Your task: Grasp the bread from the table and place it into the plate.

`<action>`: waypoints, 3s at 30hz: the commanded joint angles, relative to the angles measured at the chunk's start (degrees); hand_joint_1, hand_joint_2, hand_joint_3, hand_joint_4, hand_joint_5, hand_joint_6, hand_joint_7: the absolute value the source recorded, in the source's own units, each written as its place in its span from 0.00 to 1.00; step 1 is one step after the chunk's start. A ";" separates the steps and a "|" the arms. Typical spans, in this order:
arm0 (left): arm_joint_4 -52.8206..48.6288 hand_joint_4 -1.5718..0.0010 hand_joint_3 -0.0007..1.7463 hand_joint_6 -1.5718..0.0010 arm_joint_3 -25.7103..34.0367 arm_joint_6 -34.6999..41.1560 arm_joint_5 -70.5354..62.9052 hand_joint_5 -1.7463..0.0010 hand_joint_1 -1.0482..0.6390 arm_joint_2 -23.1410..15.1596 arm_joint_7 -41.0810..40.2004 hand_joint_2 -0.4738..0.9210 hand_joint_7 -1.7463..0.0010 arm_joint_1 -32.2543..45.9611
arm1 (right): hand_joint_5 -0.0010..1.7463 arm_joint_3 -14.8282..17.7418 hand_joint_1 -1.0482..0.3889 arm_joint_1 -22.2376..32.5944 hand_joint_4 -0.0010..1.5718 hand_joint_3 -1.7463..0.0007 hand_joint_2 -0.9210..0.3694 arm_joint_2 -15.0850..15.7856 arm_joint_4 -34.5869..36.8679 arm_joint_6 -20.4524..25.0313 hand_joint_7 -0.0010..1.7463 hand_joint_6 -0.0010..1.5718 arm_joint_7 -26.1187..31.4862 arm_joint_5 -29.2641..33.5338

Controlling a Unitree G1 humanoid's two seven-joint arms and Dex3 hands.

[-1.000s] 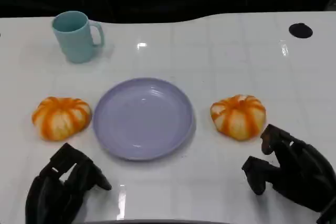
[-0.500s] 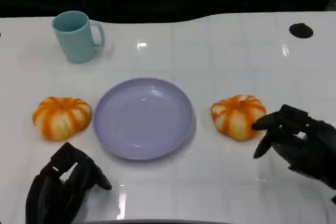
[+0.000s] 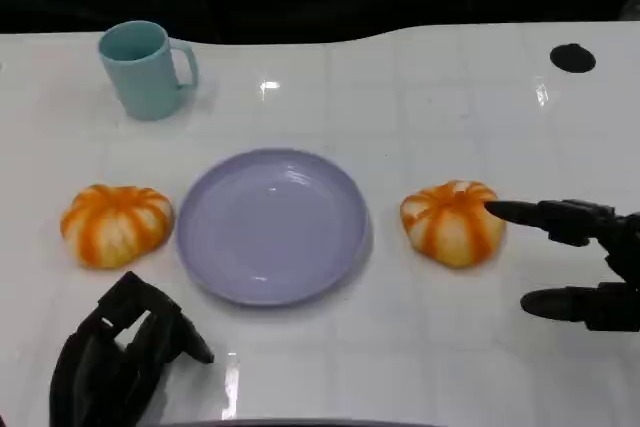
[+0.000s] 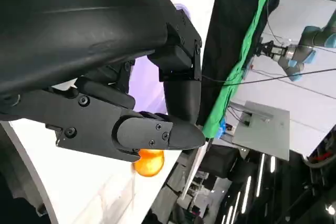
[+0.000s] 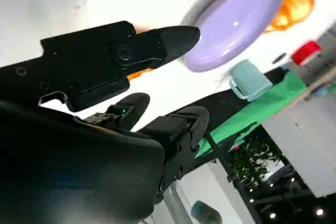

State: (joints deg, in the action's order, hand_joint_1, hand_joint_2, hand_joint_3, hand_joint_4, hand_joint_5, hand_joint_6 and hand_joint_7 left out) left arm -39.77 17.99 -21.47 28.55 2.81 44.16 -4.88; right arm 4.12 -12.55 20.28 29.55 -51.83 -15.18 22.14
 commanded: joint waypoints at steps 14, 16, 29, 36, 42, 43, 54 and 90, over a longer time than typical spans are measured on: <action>-1.63 0.58 0.13 0.66 0.62 -0.72 0.08 0.00 0.26 -0.61 -0.03 1.00 0.14 -1.20 | 0.01 -10.46 0.35 -3.90 0.12 1.00 0.05 7.06 -6.09 6.99 0.00 0.17 18.01 20.76; -1.77 0.58 0.14 0.67 0.60 -1.18 -0.08 0.00 0.26 -0.55 -0.07 1.00 0.13 -1.26 | 0.00 -11.95 0.35 -4.82 0.12 1.00 0.06 7.30 -6.11 8.37 0.00 0.17 18.80 22.01; -1.26 0.58 0.14 0.66 0.45 -0.50 0.10 0.00 0.26 -0.30 -0.57 1.00 0.13 -0.89 | 0.01 -24.32 0.34 -15.02 0.14 1.00 0.08 6.59 2.52 19.00 0.00 0.17 26.12 32.18; -0.85 0.58 0.14 0.66 0.50 -0.41 0.25 0.00 0.27 -0.20 -0.56 1.00 0.14 -0.67 | 0.01 -30.93 0.33 -20.89 0.16 1.00 0.08 5.10 11.15 22.28 0.00 0.19 30.35 35.19; -0.72 0.58 0.14 0.67 0.58 -0.05 0.63 0.00 0.27 -0.24 -0.04 1.00 0.14 -0.49 | 0.00 -35.63 0.33 -24.78 0.15 1.00 0.07 3.90 18.65 24.13 0.00 0.18 33.02 36.36; -0.64 0.58 0.14 0.67 0.54 -0.12 0.60 0.00 0.27 -0.22 -0.12 1.00 0.14 -0.43 | 0.00 -36.25 0.32 -25.24 0.15 1.00 0.07 3.78 19.53 24.26 0.00 0.18 33.36 36.34; -0.26 0.58 0.13 0.66 0.44 -0.26 0.67 0.00 0.27 -0.22 0.04 1.00 0.13 -0.16 | 0.00 -43.64 0.33 -31.19 0.13 0.99 0.05 -1.09 32.54 27.23 0.00 0.15 35.82 36.54; 2.41 0.59 0.14 0.66 0.03 0.67 1.40 0.00 0.28 0.72 -0.08 1.00 0.14 1.71 | 1.00 -46.49 0.62 -32.88 0.49 0.67 0.08 -9.09 44.02 16.91 1.00 0.35 63.30 31.97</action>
State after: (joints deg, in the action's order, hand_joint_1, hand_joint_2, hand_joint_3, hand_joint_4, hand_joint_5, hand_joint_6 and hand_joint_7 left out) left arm -37.88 17.89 -20.70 29.98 4.10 44.18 -3.42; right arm -43.01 -44.83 10.49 73.31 -34.02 47.62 55.25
